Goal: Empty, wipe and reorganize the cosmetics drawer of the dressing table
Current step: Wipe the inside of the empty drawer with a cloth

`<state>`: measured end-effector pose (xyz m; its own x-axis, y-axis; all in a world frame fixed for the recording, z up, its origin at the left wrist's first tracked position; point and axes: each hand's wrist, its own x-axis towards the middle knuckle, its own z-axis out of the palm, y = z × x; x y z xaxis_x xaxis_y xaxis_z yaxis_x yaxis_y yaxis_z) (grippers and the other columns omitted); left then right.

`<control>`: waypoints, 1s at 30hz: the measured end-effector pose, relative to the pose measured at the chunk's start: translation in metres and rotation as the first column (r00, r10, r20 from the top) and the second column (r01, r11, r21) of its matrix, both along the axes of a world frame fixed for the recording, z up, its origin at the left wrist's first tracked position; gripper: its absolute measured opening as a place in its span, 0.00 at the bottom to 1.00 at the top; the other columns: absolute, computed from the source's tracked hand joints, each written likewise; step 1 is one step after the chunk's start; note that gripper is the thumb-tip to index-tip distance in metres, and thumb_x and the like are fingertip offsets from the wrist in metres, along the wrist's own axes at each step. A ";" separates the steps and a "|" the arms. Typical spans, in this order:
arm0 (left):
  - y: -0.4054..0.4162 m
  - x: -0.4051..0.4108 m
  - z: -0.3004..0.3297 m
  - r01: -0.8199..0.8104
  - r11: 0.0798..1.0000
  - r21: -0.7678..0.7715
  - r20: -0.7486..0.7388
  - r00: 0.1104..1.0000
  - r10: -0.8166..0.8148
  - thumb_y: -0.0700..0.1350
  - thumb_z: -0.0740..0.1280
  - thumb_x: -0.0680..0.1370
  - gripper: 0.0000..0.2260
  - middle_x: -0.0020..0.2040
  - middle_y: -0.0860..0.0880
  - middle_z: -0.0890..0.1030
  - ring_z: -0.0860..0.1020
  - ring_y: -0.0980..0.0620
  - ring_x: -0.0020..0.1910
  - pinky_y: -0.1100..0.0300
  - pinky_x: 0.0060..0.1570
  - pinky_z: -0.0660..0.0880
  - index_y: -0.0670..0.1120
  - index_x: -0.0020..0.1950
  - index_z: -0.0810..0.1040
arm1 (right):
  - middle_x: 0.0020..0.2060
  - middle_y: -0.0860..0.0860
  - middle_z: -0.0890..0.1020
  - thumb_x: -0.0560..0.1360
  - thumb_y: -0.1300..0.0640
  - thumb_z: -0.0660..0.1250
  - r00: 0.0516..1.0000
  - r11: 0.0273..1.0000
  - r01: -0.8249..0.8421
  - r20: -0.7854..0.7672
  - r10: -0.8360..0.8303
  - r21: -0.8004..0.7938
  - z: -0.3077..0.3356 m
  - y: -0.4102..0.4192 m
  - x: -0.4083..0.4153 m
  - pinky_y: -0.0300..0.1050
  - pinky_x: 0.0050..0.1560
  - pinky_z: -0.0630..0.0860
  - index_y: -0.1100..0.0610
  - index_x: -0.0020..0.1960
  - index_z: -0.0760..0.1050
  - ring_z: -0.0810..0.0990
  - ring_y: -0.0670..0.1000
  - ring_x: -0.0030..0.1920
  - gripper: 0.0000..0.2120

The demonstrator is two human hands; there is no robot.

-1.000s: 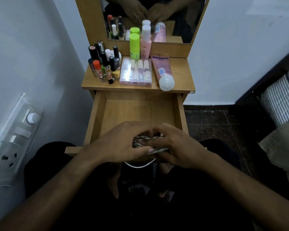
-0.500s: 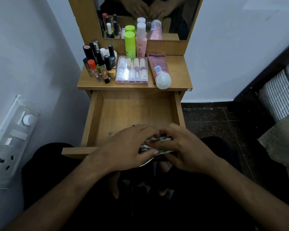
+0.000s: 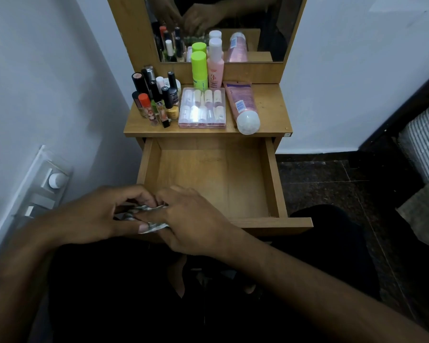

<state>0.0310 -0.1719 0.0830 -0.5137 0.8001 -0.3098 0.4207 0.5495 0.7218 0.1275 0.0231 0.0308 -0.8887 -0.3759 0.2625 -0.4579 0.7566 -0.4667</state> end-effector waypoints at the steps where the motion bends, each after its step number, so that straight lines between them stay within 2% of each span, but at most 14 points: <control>1: -0.003 -0.004 0.001 -0.002 1.000 -0.019 0.019 1.000 0.003 0.45 0.77 0.73 0.14 0.53 0.54 0.84 0.83 0.55 0.53 0.48 0.58 0.78 0.57 0.55 0.80 | 0.46 0.54 0.75 0.75 0.54 0.71 1.000 1.000 0.002 0.007 -0.002 0.000 0.000 -0.005 -0.002 0.56 0.46 0.72 0.52 0.63 0.81 0.73 0.56 0.48 0.16; 3: -0.006 -0.012 0.003 0.017 0.999 -0.046 0.046 0.999 -0.015 0.45 0.77 0.73 0.14 0.54 0.54 0.84 0.83 0.55 0.54 0.48 0.59 0.78 0.59 0.55 0.80 | 0.45 0.55 0.76 0.75 0.55 0.71 0.999 1.000 -0.004 0.038 0.004 -0.007 0.002 -0.010 -0.007 0.56 0.46 0.73 0.53 0.62 0.82 0.74 0.57 0.47 0.15; 8: 0.006 -0.023 0.012 0.087 0.992 -0.092 0.057 0.995 -0.082 0.45 0.77 0.74 0.13 0.51 0.58 0.85 0.83 0.58 0.53 0.62 0.54 0.76 0.62 0.52 0.81 | 0.43 0.56 0.78 0.74 0.59 0.71 0.982 0.993 -0.077 0.163 0.091 -0.091 0.007 0.002 -0.023 0.53 0.45 0.76 0.51 0.61 0.83 0.78 0.57 0.46 0.16; 12: 0.023 -0.029 0.013 0.044 0.998 -0.047 0.050 0.998 -0.041 0.46 0.75 0.75 0.10 0.52 0.58 0.84 0.82 0.59 0.54 0.61 0.55 0.75 0.58 0.53 0.82 | 0.44 0.55 0.79 0.74 0.60 0.71 0.981 0.993 -0.065 0.174 0.081 -0.096 0.010 0.026 -0.037 0.49 0.44 0.75 0.52 0.59 0.84 0.79 0.55 0.45 0.15; 14: 0.034 -0.031 0.006 -0.033 0.999 0.039 -0.007 0.999 0.033 0.46 0.74 0.76 0.10 0.52 0.57 0.84 0.82 0.58 0.54 0.58 0.56 0.77 0.56 0.55 0.81 | 0.45 0.54 0.79 0.73 0.58 0.70 0.983 0.997 0.019 0.182 -0.005 -0.078 0.005 0.039 -0.048 0.51 0.44 0.76 0.55 0.58 0.84 0.79 0.54 0.45 0.14; 16: 0.044 -0.032 -0.004 -0.101 0.989 0.104 -0.104 0.988 0.112 0.46 0.72 0.77 0.08 0.52 0.57 0.83 0.81 0.59 0.53 0.57 0.55 0.77 0.54 0.56 0.81 | 0.45 0.52 0.79 0.74 0.55 0.69 0.980 0.993 0.108 0.173 -0.099 -0.046 0.000 0.049 -0.055 0.48 0.41 0.74 0.53 0.60 0.83 0.77 0.50 0.44 0.15; 20: 0.060 -0.037 -0.029 -0.142 0.986 0.084 -0.312 0.936 0.162 0.44 0.73 0.77 0.08 0.51 0.56 0.80 0.79 0.55 0.50 0.51 0.51 0.78 0.52 0.55 0.81 | 0.44 0.48 0.76 0.76 0.51 0.68 0.944 0.963 0.266 0.191 -0.268 0.033 -0.017 0.058 -0.057 0.44 0.38 0.68 0.47 0.64 0.81 0.75 0.48 0.44 0.17; 22: 0.068 -0.038 -0.039 -0.166 0.983 0.080 -0.379 0.907 0.184 0.40 0.75 0.75 0.09 0.49 0.57 0.79 0.78 0.56 0.49 0.55 0.49 0.78 0.51 0.51 0.80 | 0.47 0.49 0.78 0.75 0.51 0.67 0.925 0.957 0.278 0.244 -0.290 0.085 -0.023 0.058 -0.054 0.44 0.40 0.70 0.48 0.62 0.82 0.79 0.51 0.47 0.16; 24: 0.076 -0.037 -0.049 -0.199 0.977 0.078 -0.388 0.897 0.214 0.35 0.74 0.73 0.13 0.47 0.57 0.79 0.78 0.56 0.48 0.64 0.46 0.75 0.52 0.49 0.80 | 0.49 0.51 0.83 0.75 0.56 0.69 0.918 0.970 0.240 0.318 -0.237 0.030 -0.025 0.058 -0.049 0.42 0.44 0.74 0.47 0.63 0.83 0.79 0.48 0.47 0.17; 27: 0.079 -0.034 -0.068 -0.257 0.966 0.016 -0.347 0.905 0.247 0.31 0.71 0.72 0.14 0.47 0.54 0.81 0.79 0.56 0.47 0.70 0.42 0.70 0.49 0.49 0.82 | 0.51 0.48 0.87 0.75 0.58 0.72 0.910 0.994 0.102 0.407 -0.082 -0.027 -0.021 0.058 -0.045 0.30 0.42 0.69 0.46 0.61 0.84 0.77 0.41 0.45 0.17; 30: 0.077 -0.028 -0.082 -0.268 0.963 -0.036 -0.333 0.912 0.241 0.29 0.69 0.70 0.16 0.46 0.53 0.82 0.81 0.54 0.47 0.70 0.40 0.71 0.50 0.48 0.82 | 0.54 0.53 0.85 0.76 0.60 0.71 0.910 0.985 -0.132 0.406 0.077 0.110 -0.019 0.056 -0.058 0.36 0.47 0.68 0.49 0.61 0.84 0.80 0.50 0.53 0.15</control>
<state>0.0029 -0.0950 0.0015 -0.7790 0.6089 -0.1496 0.4618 0.7186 0.5199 0.0697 0.0788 0.0121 -0.8623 -0.4789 -0.1647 -0.3340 0.7822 -0.5259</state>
